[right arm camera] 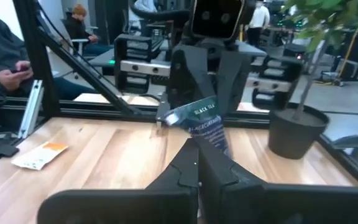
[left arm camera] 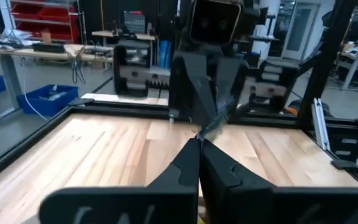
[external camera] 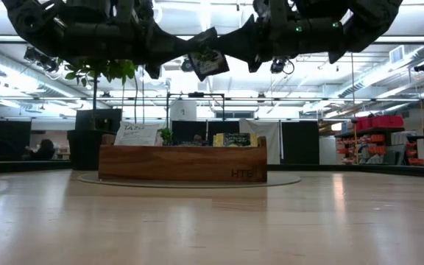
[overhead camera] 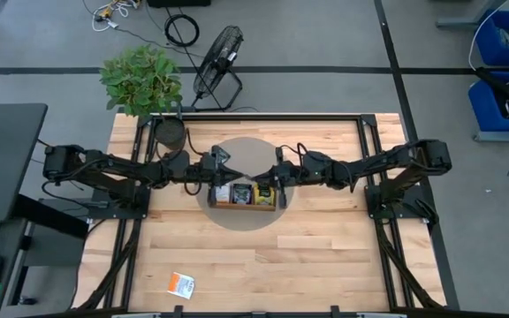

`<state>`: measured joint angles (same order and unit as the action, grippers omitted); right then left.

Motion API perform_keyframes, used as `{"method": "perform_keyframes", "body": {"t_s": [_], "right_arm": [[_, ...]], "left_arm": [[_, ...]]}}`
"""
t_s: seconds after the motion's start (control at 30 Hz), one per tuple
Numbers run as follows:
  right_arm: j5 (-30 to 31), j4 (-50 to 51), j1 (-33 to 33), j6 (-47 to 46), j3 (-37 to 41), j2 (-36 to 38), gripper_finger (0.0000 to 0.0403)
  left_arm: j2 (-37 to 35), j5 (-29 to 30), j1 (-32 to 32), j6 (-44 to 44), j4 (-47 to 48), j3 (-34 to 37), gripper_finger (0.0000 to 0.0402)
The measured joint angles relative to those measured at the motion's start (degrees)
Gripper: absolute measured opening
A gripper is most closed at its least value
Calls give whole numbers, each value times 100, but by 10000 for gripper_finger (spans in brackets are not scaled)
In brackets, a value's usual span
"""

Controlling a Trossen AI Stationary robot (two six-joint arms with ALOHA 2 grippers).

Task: Pick & Place Tea
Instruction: Put the right purple tea bag into the middle compartment of the wooden organizer

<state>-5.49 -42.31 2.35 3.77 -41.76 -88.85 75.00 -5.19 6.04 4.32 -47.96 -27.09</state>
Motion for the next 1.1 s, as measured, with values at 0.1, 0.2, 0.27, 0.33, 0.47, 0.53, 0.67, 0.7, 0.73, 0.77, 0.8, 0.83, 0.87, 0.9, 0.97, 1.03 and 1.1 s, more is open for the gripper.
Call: {"method": "perform_keyframes", "body": {"t_s": [0.1,0.2,0.27,0.33,0.47,0.53,0.67,0.7,0.73,0.77,0.8,0.83,0.87,0.9,0.97,1.03,1.1], "right_arm": [[-5,10,-9,21,-47,-122,1],[14,32,21,128,-59,-154,15],[50,112,36,224,-59,-129,33],[58,265,63,294,-57,-43,57],[76,891,212,315,-55,189,116],[51,1259,294,317,-55,332,148],[-43,1675,405,312,-54,536,203],[-53,1730,416,311,-53,565,214],[-55,1745,424,315,-53,581,224],[-53,1834,426,323,-53,613,232],[-51,1860,428,339,-51,624,240],[-40,1852,431,338,-50,624,245],[-10,1860,428,333,-50,624,250],[-3,1876,428,330,-50,624,253],[5,1944,428,323,-50,624,256],[8,1959,428,319,-50,624,256],[8,1962,428,319,-50,624,255]], "left_arm": [[2,-5,-26,-88,62,0,3],[2,4,-21,-61,185,0,3],[2,-2,-21,24,295,0,2],[2,-36,-30,128,461,-1,2],[-52,-5,-30,397,867,-4,2],[-55,5,-26,415,1124,-11,1],[-53,2,1,588,1539,-11,1],[-52,2,19,598,1665,-11,1],[-53,9,29,589,1801,-10,1],[-52,19,31,542,1893,-5,1],[-52,26,31,459,1945,-7,1],[-52,26,31,423,1995,-7,1],[-54,21,29,421,2073,-7,1],[-53,21,25,426,2162,-7,1],[-52,21,26,452,2247,-7,1],[-52,24,29,440,2269,-7,1],[-52,78,29,328,2319,-7,1]]}}
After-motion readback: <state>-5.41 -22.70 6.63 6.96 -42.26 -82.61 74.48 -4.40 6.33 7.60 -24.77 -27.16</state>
